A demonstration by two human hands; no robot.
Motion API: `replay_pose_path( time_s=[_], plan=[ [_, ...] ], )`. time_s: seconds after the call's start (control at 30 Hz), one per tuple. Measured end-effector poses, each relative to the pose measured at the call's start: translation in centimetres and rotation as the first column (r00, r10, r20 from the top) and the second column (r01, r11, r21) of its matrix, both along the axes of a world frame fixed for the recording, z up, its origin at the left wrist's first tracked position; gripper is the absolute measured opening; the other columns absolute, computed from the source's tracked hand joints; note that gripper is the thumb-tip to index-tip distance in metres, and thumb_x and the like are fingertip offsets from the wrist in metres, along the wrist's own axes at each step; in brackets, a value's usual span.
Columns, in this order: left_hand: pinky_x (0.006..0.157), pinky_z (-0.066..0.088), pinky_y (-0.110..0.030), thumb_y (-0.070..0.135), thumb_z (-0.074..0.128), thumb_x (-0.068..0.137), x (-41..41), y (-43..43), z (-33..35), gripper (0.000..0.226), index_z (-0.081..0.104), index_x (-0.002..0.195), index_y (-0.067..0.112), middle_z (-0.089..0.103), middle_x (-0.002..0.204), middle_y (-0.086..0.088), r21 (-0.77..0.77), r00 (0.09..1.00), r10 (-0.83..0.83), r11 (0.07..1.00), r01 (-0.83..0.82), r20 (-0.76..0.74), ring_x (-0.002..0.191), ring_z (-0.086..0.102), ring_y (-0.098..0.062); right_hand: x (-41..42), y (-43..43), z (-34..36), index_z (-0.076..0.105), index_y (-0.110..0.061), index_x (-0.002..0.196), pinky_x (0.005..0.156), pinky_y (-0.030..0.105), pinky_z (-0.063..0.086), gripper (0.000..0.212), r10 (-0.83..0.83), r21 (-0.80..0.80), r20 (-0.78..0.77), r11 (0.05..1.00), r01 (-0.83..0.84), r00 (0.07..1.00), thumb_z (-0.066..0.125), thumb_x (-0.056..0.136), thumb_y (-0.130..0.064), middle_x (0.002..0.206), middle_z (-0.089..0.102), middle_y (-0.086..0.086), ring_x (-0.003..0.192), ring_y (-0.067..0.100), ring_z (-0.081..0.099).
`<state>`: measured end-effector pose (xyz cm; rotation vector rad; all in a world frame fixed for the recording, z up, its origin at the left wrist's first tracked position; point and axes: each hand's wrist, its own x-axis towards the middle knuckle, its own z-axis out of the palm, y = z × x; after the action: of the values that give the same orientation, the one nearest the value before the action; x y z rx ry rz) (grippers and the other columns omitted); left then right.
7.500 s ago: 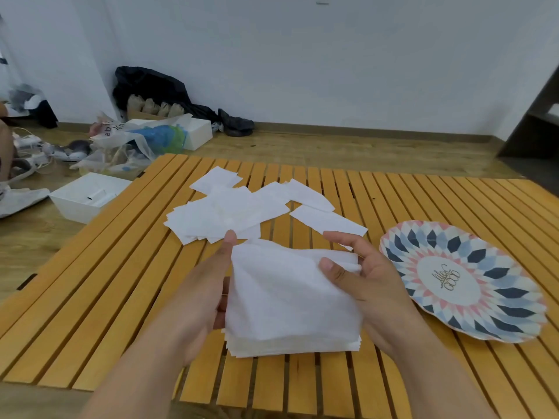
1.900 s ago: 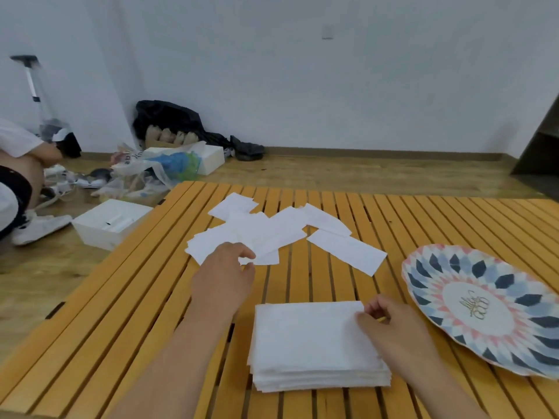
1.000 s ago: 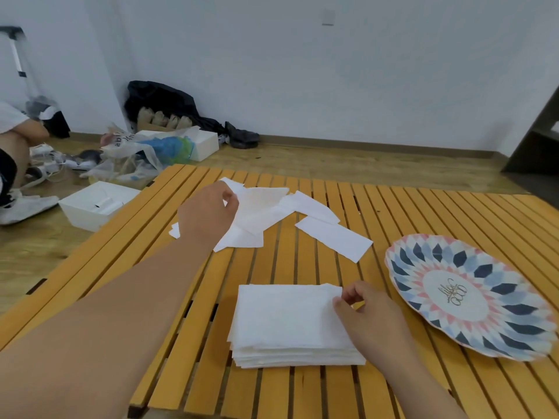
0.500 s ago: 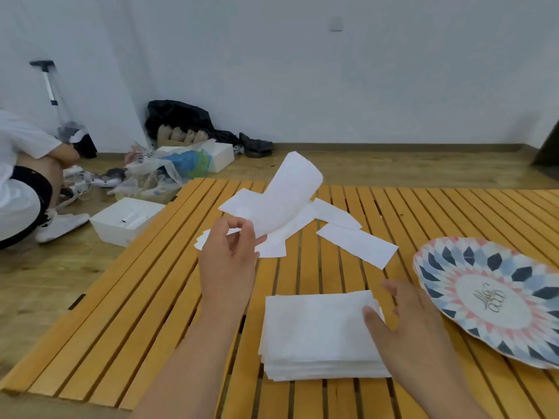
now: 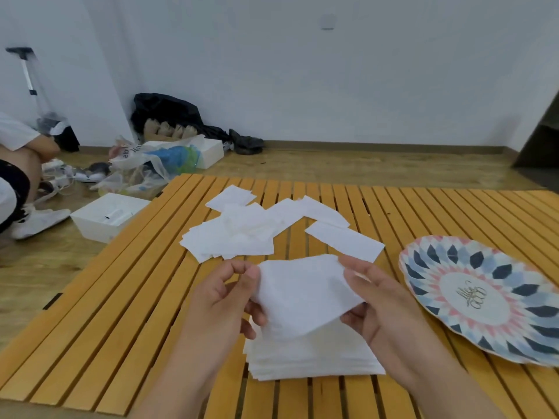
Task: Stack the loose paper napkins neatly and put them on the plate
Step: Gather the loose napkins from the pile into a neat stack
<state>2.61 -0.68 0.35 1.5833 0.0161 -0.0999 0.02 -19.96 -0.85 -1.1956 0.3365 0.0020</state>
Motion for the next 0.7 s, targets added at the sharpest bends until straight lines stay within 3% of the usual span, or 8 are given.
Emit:
replay_pose_path(
  time_s=[0.07,0.17,0.23,0.33,0.47,0.53,0.7],
  plan=[
    [0.040,0.040,-0.022,0.021,0.055,0.094,0.6,-0.1,-0.3,0.016,0.064,0.089,0.009,0.057,0.055,0.000,0.032,1.000,0.007,0.999,-0.007,0.009,0.046,0.050,-0.010,0.1,-0.7,-0.5,0.070,-0.020,0.099,0.063,0.030,0.050,0.018,-0.036,-0.158,0.003,0.987,0.036,0.999,0.065,0.086,-0.009,0.106,0.068,0.007,0.085,0.022,0.060],
    [0.040,0.041,-0.021,0.010,0.059,0.091,1.7,-0.1,-0.7,0.010,0.065,0.095,0.017,0.059,0.058,0.003,0.075,1.000,0.020,0.997,-0.020,-0.002,0.048,0.050,-0.005,0.1,-1.2,-0.4,0.072,-0.018,0.085,0.055,0.022,0.049,0.018,-0.060,-0.401,0.037,0.914,0.070,0.998,0.063,0.086,-0.002,0.095,0.069,-0.001,0.086,0.017,0.062],
    [0.041,0.041,-0.021,0.011,0.062,0.089,2.1,0.1,-1.0,0.016,0.063,0.100,0.022,0.060,0.061,0.002,0.123,0.999,-0.019,0.992,0.023,-0.030,0.048,0.050,-0.004,-0.1,-1.4,-0.6,0.072,-0.020,0.075,0.048,0.018,0.049,0.024,-0.053,-0.587,0.041,0.807,0.067,0.998,0.062,0.086,-0.001,0.085,0.067,-0.004,0.082,0.014,0.060],
    [0.052,0.039,-0.024,0.020,0.064,0.089,2.7,0.2,-2.1,0.018,0.060,0.103,0.029,0.064,0.069,0.000,0.295,1.000,-0.006,0.956,0.003,0.010,0.055,0.052,-0.007,-0.5,-1.5,-1.2,0.070,-0.028,0.069,0.055,0.029,0.055,0.028,0.002,-0.768,-0.031,0.639,-0.025,1.000,0.062,0.084,-0.006,0.069,0.063,-0.015,0.069,0.011,0.056],
    [0.056,0.041,-0.024,0.035,0.061,0.089,2.9,-0.3,-4.0,0.018,0.051,0.103,0.039,0.061,0.076,0.009,0.672,0.987,-0.031,0.736,-0.082,0.155,0.069,0.056,-0.003,-1.1,-1.7,-2.0,0.063,-0.035,0.073,0.055,0.018,0.039,0.024,0.042,-0.899,-0.122,0.419,-0.128,0.992,0.058,0.087,-0.017,0.074,0.059,-0.015,0.066,0.004,0.050],
    [0.055,0.041,-0.021,0.036,0.061,0.089,3.0,-0.6,-4.7,0.020,0.051,0.106,0.039,0.059,0.077,0.011,0.710,0.985,-0.047,0.699,-0.084,0.163,0.069,0.055,-0.002,-1.3,-1.5,-2.0,0.059,-0.036,0.077,0.054,0.016,0.038,0.019,0.037,-0.932,-0.142,0.332,-0.146,0.989,0.056,0.089,-0.022,0.080,0.057,-0.018,0.071,0.003,0.051],
    [0.057,0.044,-0.023,0.037,0.060,0.090,3.5,-0.7,-5.3,0.021,0.055,0.109,0.034,0.058,0.077,0.013,0.703,0.989,-0.023,0.706,-0.086,0.145,0.071,0.055,-0.002,-1.3,-1.4,-2.0,0.056,-0.037,0.082,0.061,0.016,0.044,0.011,0.035,-0.957,-0.123,0.259,-0.128,0.992,0.058,0.089,-0.028,0.085,0.057,-0.020,0.076,0.003,0.054]
  ],
)
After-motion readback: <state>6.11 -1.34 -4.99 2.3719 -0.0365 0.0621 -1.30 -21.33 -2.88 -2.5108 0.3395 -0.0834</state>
